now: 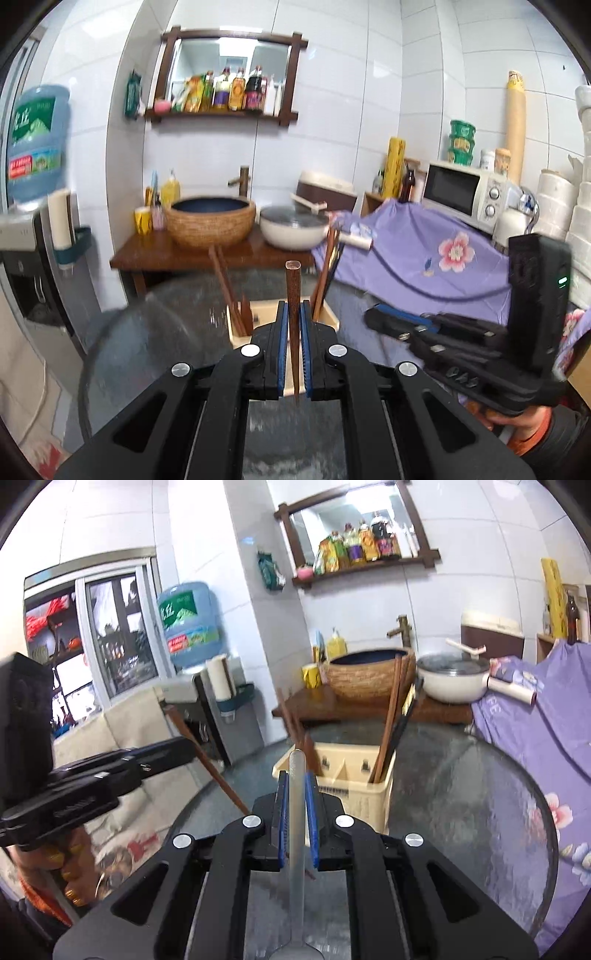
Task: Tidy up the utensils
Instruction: 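Carry the chopstick with the left tool into the holder while the right tool lowers the spoon there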
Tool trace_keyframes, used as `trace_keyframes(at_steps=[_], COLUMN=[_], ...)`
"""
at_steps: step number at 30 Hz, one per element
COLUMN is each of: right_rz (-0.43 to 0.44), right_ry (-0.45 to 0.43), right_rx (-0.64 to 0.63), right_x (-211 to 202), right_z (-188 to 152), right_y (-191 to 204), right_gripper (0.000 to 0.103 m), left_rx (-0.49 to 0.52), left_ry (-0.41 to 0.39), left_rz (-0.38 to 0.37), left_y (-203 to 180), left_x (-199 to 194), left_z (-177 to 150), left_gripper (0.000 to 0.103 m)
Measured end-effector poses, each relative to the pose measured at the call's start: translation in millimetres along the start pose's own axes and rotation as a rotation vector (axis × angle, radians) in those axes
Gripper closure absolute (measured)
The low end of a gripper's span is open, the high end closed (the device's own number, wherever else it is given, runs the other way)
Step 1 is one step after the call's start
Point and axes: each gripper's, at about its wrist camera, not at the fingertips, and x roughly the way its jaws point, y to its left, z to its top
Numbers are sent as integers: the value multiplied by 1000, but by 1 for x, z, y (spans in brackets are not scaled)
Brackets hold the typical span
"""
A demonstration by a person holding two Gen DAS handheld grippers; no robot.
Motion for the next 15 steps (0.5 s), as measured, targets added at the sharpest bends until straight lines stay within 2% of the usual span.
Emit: trace_keyframes(at_steps=[6, 11, 15], right_rz=[-40, -106, -148], right_ry=[-49, -80, -108], right_rx=[-8, -27, -31], right_x=[25, 50, 70], right_z=[49, 90, 109], right_y=[-2, -3, -6], right_gripper=[93, 93, 93], left_rx=[10, 12, 6], left_ry=[-20, -44, -49], left_rz=[-13, 42, 82], left_y=[1, 8, 14], left_x=[13, 27, 40], left_z=[57, 99, 116], left_gripper=[97, 97, 97])
